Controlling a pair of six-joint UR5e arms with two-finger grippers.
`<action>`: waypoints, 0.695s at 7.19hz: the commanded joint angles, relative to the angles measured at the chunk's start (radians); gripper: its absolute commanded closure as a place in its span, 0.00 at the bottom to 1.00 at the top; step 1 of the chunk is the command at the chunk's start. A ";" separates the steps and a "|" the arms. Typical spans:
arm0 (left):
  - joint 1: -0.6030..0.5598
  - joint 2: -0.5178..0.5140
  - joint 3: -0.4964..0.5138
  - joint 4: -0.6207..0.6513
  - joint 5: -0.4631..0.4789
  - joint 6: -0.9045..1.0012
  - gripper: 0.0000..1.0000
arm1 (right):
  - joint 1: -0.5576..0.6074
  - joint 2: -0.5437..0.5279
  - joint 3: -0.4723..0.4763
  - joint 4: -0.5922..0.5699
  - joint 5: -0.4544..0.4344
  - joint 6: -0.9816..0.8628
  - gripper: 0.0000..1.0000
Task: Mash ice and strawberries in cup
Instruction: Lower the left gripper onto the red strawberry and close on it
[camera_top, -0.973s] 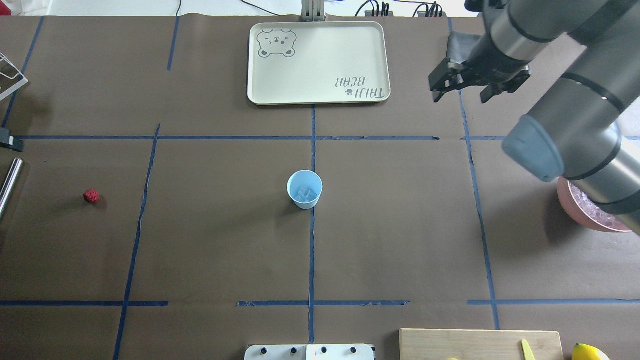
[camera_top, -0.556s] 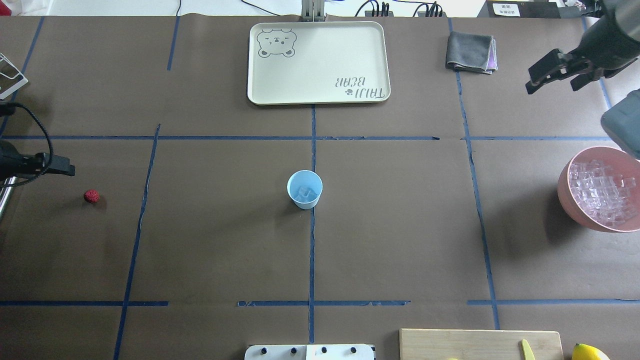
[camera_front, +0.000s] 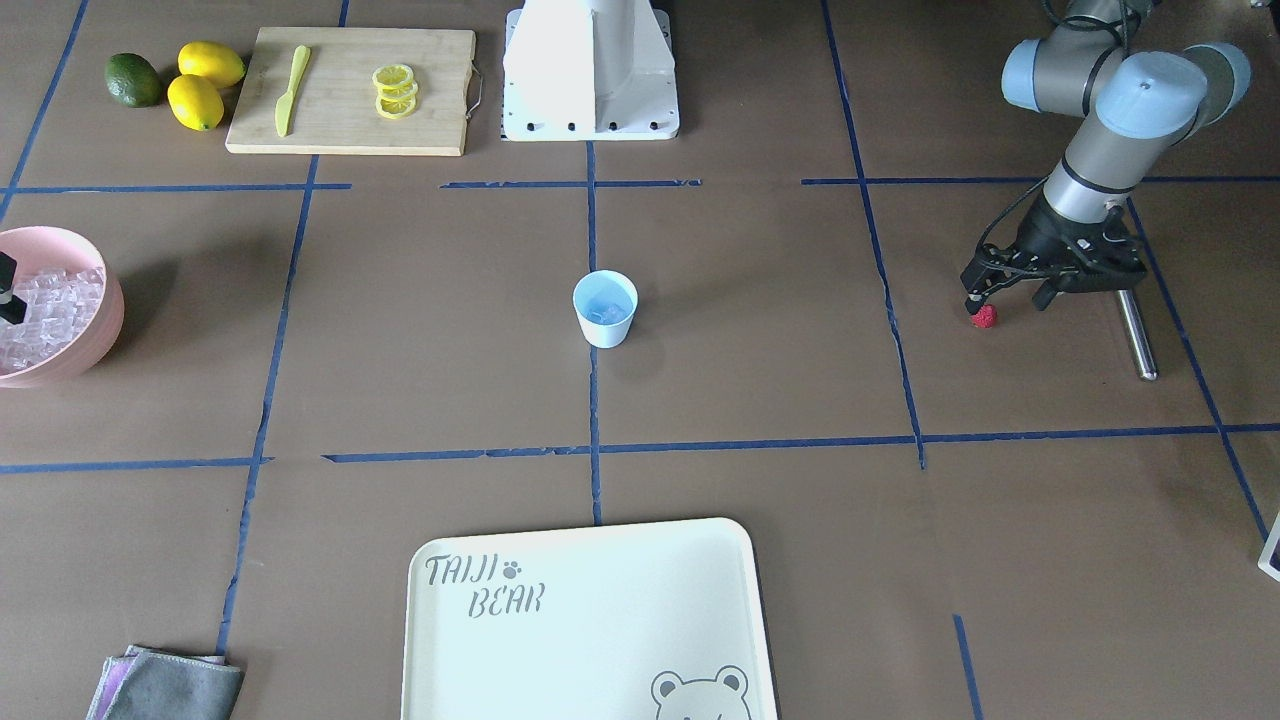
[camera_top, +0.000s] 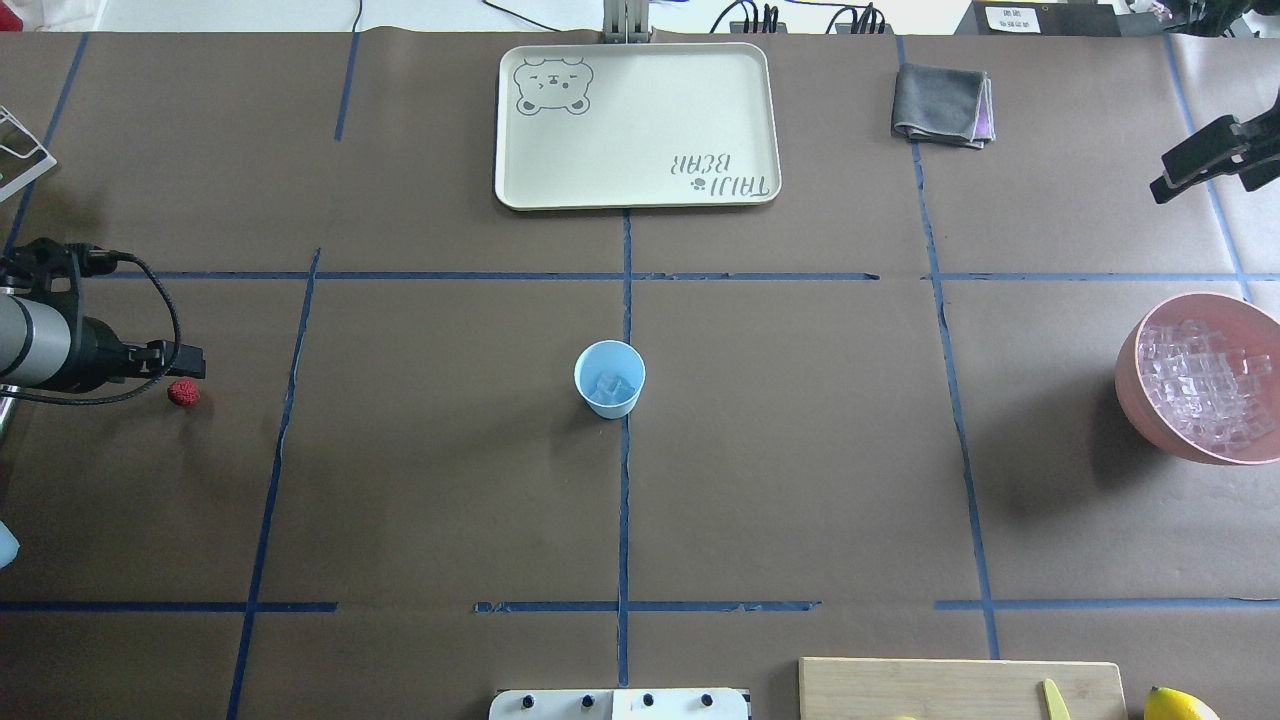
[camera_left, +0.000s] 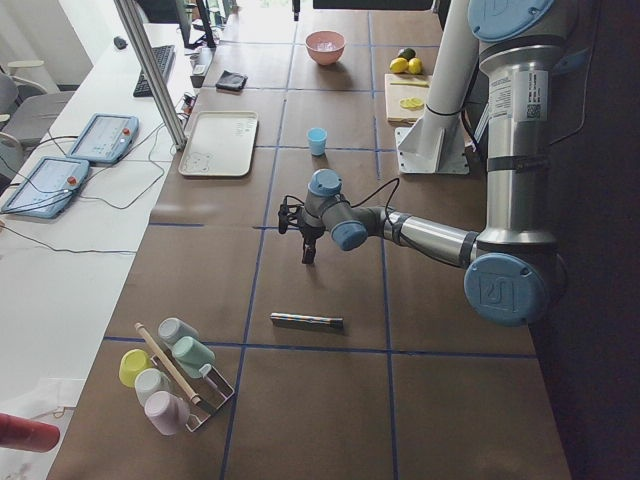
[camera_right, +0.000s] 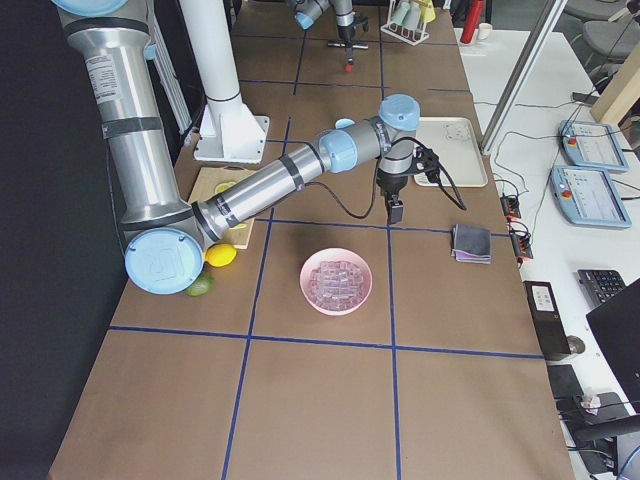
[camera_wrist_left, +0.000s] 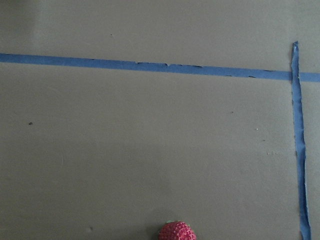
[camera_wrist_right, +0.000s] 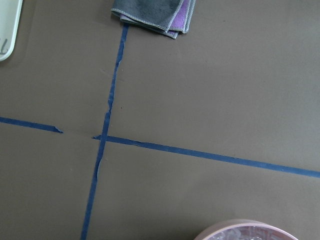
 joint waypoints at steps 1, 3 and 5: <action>0.020 -0.016 0.041 -0.021 0.004 -0.009 0.00 | 0.039 -0.053 -0.010 0.001 -0.001 -0.085 0.01; 0.032 -0.021 0.052 -0.021 0.004 -0.011 0.01 | 0.044 -0.061 -0.011 0.000 -0.002 -0.084 0.01; 0.033 -0.021 0.060 -0.021 0.002 -0.014 0.11 | 0.053 -0.073 -0.011 0.000 -0.002 -0.086 0.01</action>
